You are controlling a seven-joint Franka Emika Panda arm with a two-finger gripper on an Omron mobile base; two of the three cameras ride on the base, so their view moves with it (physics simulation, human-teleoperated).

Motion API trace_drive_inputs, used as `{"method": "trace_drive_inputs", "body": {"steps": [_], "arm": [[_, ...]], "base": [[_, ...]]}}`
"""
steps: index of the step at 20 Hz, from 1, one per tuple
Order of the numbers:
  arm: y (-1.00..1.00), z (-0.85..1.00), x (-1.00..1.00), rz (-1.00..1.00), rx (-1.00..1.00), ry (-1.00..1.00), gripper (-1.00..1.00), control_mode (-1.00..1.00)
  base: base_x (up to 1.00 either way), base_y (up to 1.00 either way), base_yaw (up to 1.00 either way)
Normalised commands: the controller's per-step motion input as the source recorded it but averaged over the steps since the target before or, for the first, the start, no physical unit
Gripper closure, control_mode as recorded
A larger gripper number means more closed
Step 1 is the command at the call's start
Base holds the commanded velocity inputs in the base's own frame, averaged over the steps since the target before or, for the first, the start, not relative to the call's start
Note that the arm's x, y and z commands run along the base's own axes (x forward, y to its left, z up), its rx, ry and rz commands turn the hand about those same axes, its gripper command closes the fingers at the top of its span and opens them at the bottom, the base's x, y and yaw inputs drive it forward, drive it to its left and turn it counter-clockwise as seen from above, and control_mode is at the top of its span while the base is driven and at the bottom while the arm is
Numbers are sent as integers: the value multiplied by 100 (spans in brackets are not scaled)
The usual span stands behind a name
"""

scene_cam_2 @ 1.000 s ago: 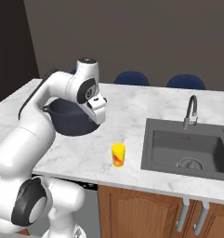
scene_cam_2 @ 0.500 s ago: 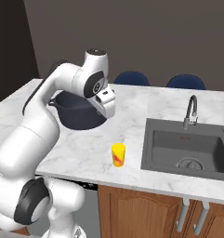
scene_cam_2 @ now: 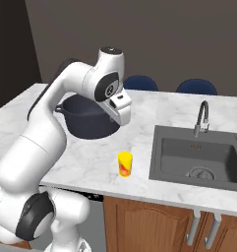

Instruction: Pick the cup and pot and place them in the sink. Then turn on the water.

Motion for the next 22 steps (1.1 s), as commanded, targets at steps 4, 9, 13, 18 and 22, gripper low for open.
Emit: {"method": "trace_drive_inputs", "body": {"steps": [4,9,13,18,22], "arm": [[0,18,-25,0,0,0,100,-100],[2,18,-11,0,0,0,100,-100],[20,11,-2,0,0,0,100,-100],[25,1,-12,0,0,0,100,-100],[17,0,-5,0,0,0,100,-100]], "base": [[0,0,0],[0,0,0],[0,0,0],[0,0,0],[0,0,0]]}}
